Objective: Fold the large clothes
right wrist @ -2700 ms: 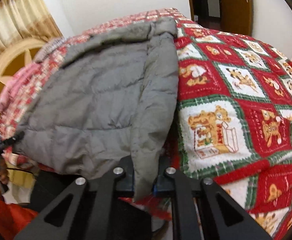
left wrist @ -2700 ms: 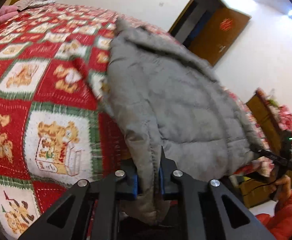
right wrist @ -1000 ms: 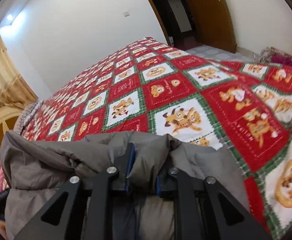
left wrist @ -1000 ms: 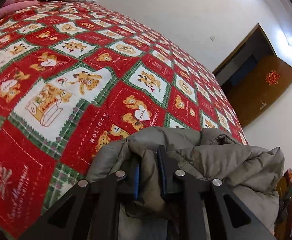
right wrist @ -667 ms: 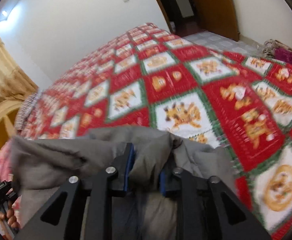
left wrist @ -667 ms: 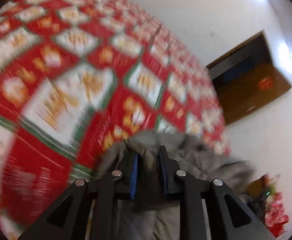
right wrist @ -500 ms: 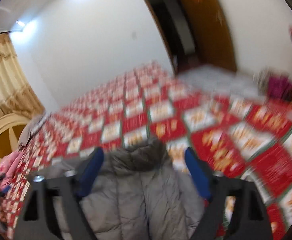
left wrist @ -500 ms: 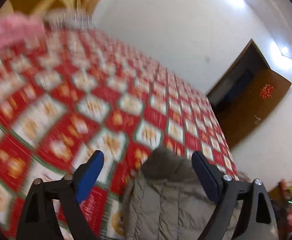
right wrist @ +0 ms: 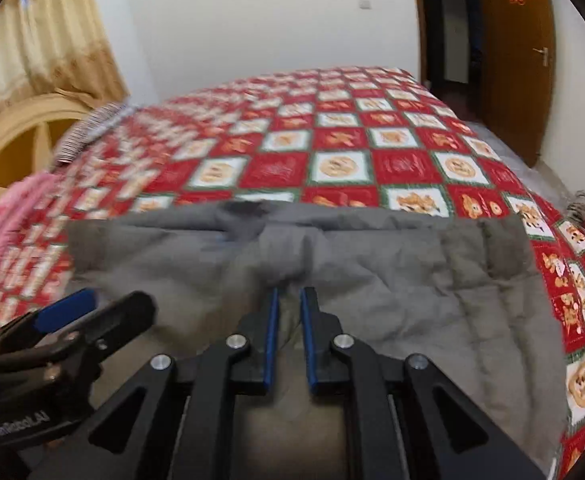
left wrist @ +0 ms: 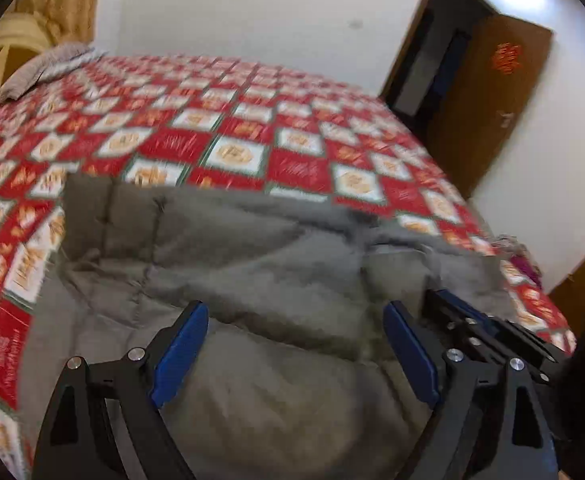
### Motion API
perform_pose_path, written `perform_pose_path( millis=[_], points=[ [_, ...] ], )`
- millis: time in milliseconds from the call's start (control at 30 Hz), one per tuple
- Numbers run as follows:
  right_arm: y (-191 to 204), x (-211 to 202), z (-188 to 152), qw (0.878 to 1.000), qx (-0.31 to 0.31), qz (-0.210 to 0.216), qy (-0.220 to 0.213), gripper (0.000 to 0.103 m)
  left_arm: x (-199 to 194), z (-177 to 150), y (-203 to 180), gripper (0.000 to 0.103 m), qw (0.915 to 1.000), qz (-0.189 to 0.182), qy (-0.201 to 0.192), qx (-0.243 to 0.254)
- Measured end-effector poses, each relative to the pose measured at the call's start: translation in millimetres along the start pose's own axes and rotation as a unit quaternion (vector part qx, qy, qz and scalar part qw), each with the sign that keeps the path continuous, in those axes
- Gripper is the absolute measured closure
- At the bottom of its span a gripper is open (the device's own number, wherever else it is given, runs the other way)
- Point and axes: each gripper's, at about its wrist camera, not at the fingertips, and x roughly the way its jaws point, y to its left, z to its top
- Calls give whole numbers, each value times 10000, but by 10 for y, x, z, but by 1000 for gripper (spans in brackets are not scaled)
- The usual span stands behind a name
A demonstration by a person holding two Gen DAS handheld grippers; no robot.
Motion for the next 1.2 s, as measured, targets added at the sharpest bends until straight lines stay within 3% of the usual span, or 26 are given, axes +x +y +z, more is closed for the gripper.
perform_pose_path(
  millis=[100,200,267,600,733,833,933,967,1033,1133,1200],
  points=[
    [-252,283,-80,9991,390,127,112,92,262,-8,211,14,9996,218,-3,-152],
    [-367,388,-128,9963,721,448,-153,96,369,-85,437,13,9981,-205,-344,-470],
    [-318,458,-147,9969,666,399,-129,96,433,-108,442,13,9974,-208,-443,-527],
    [-327,605,-134,9968,704,377,101,98,659,-131,172,10,9975,699,-119,47],
    [-303,473,-35,9979,591,102,227,98,700,-137,136,10,9955,925,-77,203],
    [-369,62,57,9964,91,-714,-448,93,704,-138,147,10,9952,952,-72,219],
    [-692,115,25,9910,239,-1304,-160,93,701,-142,148,10,9949,978,-77,243],
    [-891,211,-45,9887,493,-1413,105,99,700,-144,141,10,9948,980,-81,257],
    [-1054,261,-155,9895,759,-1227,97,103,698,-155,114,9,9943,1014,-87,308],
    [-1002,297,-229,9889,630,-1338,-131,103,700,-161,109,9,9942,1026,-90,314],
    [-1134,347,-226,9908,884,-1016,-115,103,706,-157,107,9,9941,1034,-84,314]
  ],
)
